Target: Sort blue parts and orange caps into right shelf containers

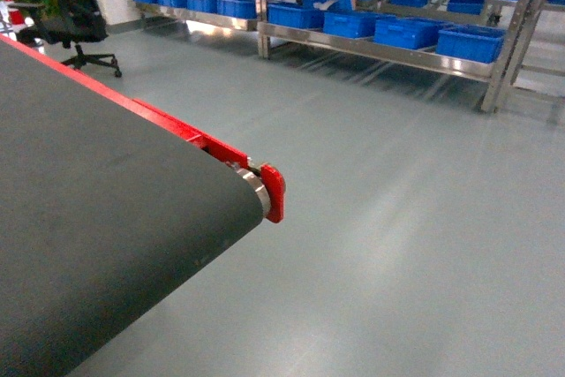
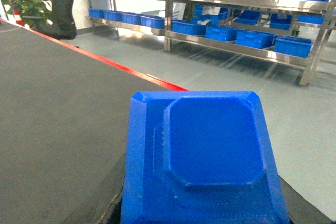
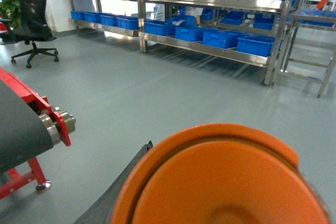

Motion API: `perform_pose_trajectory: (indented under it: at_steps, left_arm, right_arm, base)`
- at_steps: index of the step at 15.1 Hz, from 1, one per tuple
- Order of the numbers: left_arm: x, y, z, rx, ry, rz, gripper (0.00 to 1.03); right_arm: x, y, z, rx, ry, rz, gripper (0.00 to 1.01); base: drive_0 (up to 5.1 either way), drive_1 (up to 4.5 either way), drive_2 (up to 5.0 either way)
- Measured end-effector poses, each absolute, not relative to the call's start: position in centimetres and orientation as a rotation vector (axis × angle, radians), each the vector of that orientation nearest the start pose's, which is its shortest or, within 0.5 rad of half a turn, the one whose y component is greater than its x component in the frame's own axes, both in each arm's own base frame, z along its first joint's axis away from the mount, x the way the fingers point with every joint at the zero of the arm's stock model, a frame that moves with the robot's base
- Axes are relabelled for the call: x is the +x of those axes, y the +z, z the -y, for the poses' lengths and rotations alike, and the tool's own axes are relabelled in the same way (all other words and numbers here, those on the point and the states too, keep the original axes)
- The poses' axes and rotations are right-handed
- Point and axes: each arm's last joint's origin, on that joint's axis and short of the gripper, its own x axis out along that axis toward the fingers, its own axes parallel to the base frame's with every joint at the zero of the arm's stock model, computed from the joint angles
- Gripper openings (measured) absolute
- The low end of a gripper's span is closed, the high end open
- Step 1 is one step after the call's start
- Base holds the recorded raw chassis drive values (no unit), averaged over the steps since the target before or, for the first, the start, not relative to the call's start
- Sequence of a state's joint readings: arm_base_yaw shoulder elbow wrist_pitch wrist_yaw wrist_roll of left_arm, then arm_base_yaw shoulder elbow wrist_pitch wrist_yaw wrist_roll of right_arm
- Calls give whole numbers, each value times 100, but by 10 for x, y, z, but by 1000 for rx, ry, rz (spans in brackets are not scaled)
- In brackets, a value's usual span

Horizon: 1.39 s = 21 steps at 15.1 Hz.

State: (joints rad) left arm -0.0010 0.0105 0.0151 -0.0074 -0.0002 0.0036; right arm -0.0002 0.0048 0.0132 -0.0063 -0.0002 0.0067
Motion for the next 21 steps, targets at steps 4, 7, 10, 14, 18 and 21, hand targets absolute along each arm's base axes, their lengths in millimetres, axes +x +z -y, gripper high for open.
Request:
perform_pose_trajectory:
  at_steps: [4, 7, 10, 14, 18, 21]
  left_arm:
    - [97, 167, 0, 4, 0, -3, 43]
    - [97, 167, 0, 4, -1, -2, 43]
    - [97, 167, 0, 4, -1, -3, 43]
    - [97, 167, 0, 4, -1, -3, 43]
    - [97, 167, 0, 4, -1, -3, 43]
    - [97, 167, 0, 4, -1, -3, 43]
  right_arm:
    - [97, 167, 0, 7, 0, 2, 44]
    - [97, 167, 0, 7, 0, 2, 44]
    - [97, 167, 0, 7, 0, 2, 44]
    - [97, 167, 0, 7, 0, 2, 44]
    - [97, 167, 0, 7, 0, 2, 44]
    - [97, 167, 0, 7, 0, 2, 44]
  base:
    - [-164, -164, -164]
    - [-149, -149, -149]
    - [-155, -155, -155]
    - [-152, -152, -152]
    - [-157, -157, -157]
    - [-149, -149, -149]
